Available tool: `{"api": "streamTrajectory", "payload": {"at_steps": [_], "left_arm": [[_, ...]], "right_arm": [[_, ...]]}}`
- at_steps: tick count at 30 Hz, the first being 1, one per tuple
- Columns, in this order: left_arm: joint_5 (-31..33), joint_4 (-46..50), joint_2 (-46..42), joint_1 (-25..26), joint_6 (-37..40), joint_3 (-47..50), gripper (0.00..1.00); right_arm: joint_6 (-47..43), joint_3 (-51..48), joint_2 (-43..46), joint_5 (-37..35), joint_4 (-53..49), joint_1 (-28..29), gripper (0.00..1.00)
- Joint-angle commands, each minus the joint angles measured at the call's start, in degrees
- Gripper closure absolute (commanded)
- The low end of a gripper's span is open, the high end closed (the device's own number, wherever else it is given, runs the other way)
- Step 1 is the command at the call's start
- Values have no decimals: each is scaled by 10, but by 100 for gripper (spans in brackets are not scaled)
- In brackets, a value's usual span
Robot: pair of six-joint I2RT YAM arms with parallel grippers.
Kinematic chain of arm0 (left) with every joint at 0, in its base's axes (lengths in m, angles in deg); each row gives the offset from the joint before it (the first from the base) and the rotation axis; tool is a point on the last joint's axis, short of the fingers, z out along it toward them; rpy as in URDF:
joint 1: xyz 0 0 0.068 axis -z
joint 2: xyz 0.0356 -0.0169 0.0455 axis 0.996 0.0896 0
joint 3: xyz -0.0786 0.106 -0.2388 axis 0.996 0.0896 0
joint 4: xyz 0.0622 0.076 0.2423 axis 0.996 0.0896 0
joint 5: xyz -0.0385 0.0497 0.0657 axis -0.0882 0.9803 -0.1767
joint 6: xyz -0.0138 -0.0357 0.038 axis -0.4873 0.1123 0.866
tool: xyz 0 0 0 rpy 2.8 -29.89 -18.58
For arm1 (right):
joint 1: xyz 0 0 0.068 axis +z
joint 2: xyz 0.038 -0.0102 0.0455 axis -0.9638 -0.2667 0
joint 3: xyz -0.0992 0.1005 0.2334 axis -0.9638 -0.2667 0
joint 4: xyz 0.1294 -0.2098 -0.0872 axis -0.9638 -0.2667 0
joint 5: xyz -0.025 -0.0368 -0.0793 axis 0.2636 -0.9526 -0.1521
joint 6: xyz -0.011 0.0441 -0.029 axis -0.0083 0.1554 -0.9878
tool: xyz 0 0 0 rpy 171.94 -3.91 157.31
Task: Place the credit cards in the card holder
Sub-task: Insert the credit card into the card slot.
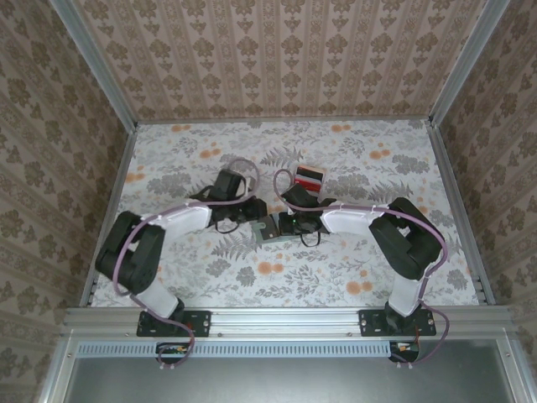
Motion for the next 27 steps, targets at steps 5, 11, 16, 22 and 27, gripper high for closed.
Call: {"api": "streamTrajectory", "payload": {"at_steps": [5,11,16,22,27], "left_arm": [[-30,-16,85,17,-3,-19,78],[-14,-25,59,2,-11,47,79],[-13,-41,46,5,-29,84,79],[-10,-22,21,18,-45,72,69],[11,52,-13,11,-14,2,62]], "right_arm": [[-3,-14,20,-5,-12,-12,94],[-23,-40,35,-25,-19,-54,95],[-32,-38,49,-10,-17,-69,95],[-33,-34,100,10,-46,-69,94],[-36,-52,150,34,-80,-69,94]]}}
